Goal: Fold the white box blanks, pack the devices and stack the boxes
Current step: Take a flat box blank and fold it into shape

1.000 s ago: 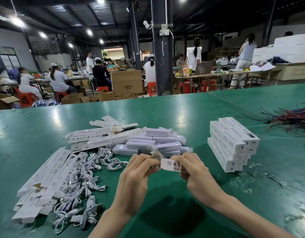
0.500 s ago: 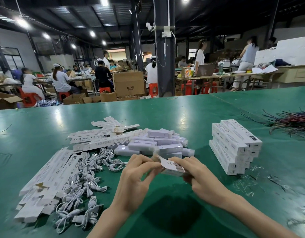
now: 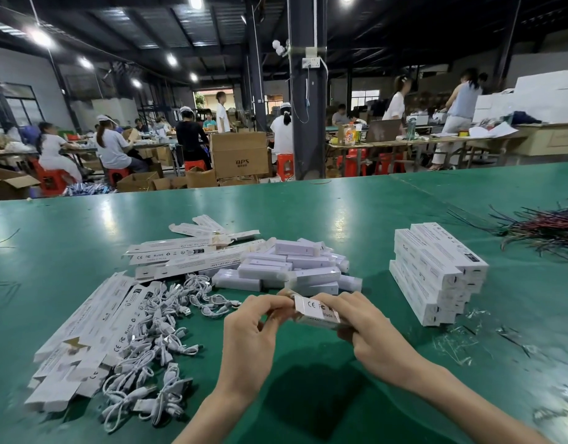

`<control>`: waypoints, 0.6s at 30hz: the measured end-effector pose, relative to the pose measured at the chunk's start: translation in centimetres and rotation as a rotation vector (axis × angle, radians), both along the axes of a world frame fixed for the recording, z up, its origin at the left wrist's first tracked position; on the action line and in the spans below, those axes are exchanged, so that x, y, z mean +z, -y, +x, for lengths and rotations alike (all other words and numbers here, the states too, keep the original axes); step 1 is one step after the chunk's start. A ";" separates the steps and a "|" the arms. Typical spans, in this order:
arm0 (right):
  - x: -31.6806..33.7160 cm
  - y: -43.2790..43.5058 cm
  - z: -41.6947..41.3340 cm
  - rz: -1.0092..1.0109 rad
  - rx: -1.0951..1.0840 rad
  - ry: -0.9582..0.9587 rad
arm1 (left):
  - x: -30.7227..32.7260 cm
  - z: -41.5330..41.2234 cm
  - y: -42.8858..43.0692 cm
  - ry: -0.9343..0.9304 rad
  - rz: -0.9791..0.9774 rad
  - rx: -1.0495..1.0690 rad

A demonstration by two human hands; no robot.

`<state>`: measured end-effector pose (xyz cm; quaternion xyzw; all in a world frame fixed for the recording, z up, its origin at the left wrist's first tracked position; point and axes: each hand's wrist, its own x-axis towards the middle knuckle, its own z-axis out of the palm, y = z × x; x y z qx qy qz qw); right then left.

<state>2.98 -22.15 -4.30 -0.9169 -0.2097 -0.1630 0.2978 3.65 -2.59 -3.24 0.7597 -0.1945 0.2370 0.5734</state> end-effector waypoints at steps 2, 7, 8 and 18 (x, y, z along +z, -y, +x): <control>-0.1 0.0 0.0 0.003 0.003 0.000 | 0.0 0.0 -0.1 0.041 0.044 0.013; -0.2 0.0 0.0 0.001 -0.016 -0.002 | -0.2 0.1 0.0 0.062 0.035 -0.016; -0.2 0.0 0.0 -0.004 -0.019 0.001 | -0.3 0.1 0.1 0.042 0.009 -0.028; -0.2 0.2 0.0 -0.014 -0.037 0.012 | -0.8 -1.2 1.0 -0.133 0.036 -0.260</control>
